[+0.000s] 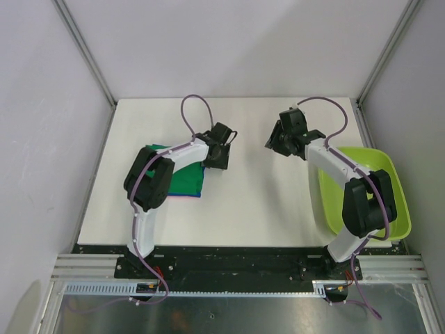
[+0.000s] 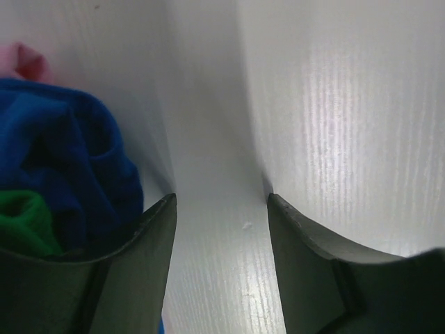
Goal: Fold and stack the t-shirts
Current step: Put the neatly folded tshirt into the corner of the board with both arms
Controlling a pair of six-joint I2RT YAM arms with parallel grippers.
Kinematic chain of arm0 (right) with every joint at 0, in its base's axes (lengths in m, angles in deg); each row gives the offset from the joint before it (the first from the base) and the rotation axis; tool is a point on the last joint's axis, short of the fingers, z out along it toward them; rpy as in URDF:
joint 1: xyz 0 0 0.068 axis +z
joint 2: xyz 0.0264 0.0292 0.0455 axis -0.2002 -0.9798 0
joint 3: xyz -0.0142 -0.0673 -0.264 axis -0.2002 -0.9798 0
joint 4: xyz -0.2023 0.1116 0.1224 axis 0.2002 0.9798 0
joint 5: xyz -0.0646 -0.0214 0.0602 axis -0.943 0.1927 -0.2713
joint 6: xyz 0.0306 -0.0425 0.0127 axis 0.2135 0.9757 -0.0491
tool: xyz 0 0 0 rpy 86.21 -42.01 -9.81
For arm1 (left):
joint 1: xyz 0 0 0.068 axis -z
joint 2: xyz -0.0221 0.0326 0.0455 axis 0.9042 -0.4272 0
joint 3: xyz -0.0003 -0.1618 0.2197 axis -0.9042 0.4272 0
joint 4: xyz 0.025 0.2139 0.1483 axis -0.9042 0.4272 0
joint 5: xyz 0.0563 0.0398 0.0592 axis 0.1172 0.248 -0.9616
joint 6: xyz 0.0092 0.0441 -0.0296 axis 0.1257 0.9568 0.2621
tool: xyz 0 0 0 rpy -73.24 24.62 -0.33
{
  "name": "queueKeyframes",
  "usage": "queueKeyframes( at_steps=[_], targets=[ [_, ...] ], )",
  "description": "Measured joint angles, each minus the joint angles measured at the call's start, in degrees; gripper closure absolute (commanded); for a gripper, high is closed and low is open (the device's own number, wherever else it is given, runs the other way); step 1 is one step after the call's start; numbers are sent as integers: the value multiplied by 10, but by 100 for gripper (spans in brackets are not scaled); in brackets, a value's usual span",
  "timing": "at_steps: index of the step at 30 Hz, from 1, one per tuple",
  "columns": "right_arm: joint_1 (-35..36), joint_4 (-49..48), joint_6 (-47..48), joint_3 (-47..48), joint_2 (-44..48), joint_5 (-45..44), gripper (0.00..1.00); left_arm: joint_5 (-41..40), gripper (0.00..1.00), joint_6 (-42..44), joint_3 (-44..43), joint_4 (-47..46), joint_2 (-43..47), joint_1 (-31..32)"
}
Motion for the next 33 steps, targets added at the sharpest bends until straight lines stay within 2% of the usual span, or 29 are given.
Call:
queueKeyframes(
  at_steps=[12, 33],
  targets=[
    [-8, -6, 1, -22, 8, 10, 54, -7, 42, -24, 85, -34, 54, -49],
    [-19, -24, 1, -35, 9, 33, 54, -8, 44, -21, 243, -37, 177, -161]
  ],
)
